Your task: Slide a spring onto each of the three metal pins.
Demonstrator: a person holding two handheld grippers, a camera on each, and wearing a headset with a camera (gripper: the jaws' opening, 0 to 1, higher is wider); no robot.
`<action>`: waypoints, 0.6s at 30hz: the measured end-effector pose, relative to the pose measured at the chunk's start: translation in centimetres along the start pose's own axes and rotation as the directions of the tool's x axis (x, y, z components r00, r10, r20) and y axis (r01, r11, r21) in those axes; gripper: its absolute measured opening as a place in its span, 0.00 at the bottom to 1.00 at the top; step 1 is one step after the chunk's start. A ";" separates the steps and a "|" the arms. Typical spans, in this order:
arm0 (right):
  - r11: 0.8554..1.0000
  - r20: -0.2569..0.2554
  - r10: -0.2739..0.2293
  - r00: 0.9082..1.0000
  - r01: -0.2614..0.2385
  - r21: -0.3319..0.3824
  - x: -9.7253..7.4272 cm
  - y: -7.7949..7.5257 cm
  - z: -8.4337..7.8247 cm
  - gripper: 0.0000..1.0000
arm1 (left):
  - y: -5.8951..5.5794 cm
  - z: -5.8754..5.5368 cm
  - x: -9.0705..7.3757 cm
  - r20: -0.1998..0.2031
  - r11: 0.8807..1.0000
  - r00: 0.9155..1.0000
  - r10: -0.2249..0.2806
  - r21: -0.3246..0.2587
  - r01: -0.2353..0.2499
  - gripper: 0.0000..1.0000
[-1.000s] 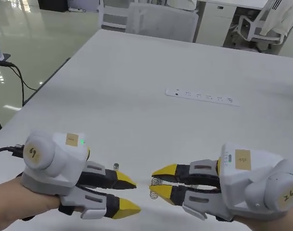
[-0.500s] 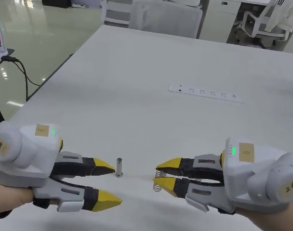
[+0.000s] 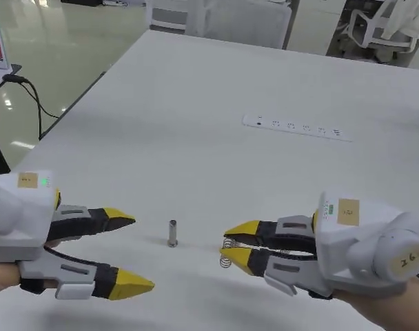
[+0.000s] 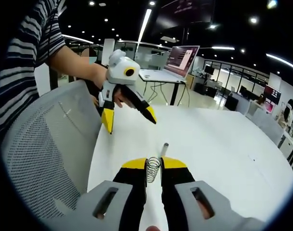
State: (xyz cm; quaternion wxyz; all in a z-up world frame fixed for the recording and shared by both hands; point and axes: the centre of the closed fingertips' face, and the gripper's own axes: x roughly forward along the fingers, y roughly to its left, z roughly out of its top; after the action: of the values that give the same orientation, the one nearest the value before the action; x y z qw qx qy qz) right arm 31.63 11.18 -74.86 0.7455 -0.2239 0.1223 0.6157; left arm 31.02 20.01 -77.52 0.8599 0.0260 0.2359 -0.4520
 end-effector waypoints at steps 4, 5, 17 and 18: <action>1.000 -0.002 0.000 1.000 0.000 -0.010 0.5 -0.1 0.0 0.07 | 0.3 -0.4 -0.2 -0.006 1.000 1.000 0.017 0.003 -0.017 0.87; 1.000 -0.004 -0.003 1.000 0.003 -0.011 0.6 -0.2 0.0 0.07 | 0.4 -0.5 -0.3 -0.006 1.000 1.000 0.017 -0.002 -0.017 0.88; 1.000 -0.014 -0.011 1.000 0.011 -0.024 2.3 -0.8 0.1 0.08 | 1.3 -0.1 -0.9 0.023 0.999 0.999 0.050 -0.023 -0.049 0.98; 1.000 -0.015 -0.012 1.000 0.011 -0.023 2.5 -0.9 0.1 0.08 | 1.4 -0.1 -1.0 0.024 0.998 0.998 0.053 -0.023 -0.052 0.98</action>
State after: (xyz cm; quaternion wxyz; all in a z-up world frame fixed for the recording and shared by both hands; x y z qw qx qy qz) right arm 33.00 13.29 -75.82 0.7454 -0.2380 0.1196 0.6111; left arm 31.59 21.58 -77.39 0.8745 0.0169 0.2297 -0.4267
